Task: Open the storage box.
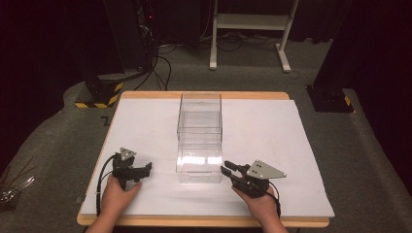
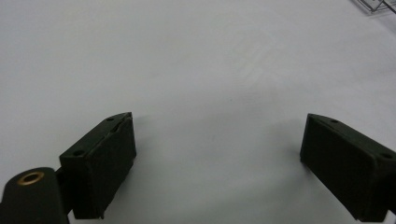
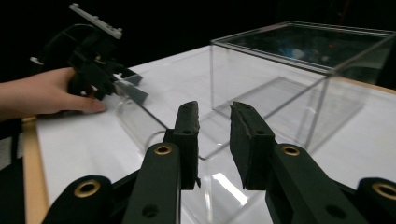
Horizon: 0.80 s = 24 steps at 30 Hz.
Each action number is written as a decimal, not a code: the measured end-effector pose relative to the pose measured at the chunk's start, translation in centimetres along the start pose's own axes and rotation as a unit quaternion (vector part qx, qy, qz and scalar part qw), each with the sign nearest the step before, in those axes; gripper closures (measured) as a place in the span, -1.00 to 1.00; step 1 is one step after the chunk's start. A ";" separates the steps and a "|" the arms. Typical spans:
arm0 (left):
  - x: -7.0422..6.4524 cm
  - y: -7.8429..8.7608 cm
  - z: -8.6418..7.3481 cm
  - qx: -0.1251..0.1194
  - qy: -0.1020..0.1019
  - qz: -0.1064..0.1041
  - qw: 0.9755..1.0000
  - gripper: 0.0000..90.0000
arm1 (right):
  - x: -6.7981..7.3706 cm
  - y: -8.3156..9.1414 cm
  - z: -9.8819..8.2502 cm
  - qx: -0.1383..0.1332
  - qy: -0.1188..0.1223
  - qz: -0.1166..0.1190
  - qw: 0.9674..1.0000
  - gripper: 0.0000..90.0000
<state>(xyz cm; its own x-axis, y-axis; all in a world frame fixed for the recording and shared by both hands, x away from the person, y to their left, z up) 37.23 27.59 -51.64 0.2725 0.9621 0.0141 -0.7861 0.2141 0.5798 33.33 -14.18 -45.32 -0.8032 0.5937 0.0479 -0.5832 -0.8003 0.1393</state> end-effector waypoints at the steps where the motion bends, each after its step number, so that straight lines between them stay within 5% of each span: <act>1: 0.0 0.0 0.0 0.000 0.001 0.000 1.000 -0.76 | -0.2 0.1 0.0 -0.001 -0.001 -0.006 1.000 0.60; 7: 0.0 0.0 0.0 0.000 0.001 0.000 1.000 -0.76 | -1.7 1.1 0.0 0.009 0.008 -0.058 0.998 0.56; 12: 0.0 0.0 0.0 0.000 0.001 0.000 1.000 -0.76 | -3.3 2.3 -0.5 0.030 0.016 -0.110 0.993 0.48; 17: 0.0 0.0 0.0 0.000 0.001 0.000 1.000 -0.76 | -5.5 3.5 -1.5 0.049 0.011 -0.161 0.986 0.42; 24: 0.0 0.0 0.0 0.000 0.001 0.000 1.000 -0.76 | -7.6 4.2 -3.0 0.082 0.005 -0.202 0.976 0.35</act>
<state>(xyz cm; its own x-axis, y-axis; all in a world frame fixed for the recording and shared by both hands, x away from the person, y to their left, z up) 37.23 27.59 -51.64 0.2717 0.9623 0.0121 -0.7859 0.2146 0.5799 36.59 -22.33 -48.02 -0.5127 0.8569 -0.0536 -0.8265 -0.4758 0.3008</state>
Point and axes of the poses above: each handheld gripper's, and its own axes: y roughly backward along the jaws, z roughly out of its top, x roughly to its left, the point moved 1 cm from there along -y, roughly forward along the jaws, and after that the axes turned 8 degrees about -x, right-handed, at the moved point
